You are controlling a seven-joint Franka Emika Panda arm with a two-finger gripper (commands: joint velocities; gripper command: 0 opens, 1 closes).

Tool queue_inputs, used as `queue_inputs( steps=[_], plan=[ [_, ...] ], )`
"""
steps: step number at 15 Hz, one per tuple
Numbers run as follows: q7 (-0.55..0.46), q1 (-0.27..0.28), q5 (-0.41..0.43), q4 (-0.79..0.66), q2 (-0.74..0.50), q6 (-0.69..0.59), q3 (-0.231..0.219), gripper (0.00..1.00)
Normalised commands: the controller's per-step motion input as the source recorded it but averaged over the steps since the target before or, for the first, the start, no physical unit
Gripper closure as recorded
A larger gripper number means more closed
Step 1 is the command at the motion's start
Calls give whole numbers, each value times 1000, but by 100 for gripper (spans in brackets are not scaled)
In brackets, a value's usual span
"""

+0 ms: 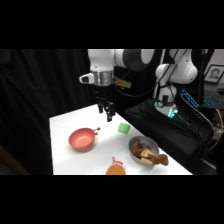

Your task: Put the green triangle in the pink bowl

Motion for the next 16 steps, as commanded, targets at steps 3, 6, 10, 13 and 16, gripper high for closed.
queue_inputs(
  steps=[3, 6, 10, 13, 16],
  plan=[
    [24, -10, -9, -55, -49, 36, 14, 0],
    [39, -14, -10, -189, -168, 100, 10, 0],
    [52, -27, -9, -349, -301, 184, -3, 0],
    [44, -43, 10, -432, -368, 236, -15, 0],
    [44, -49, 14, -425, -372, 236, -17, 0]
  ],
)
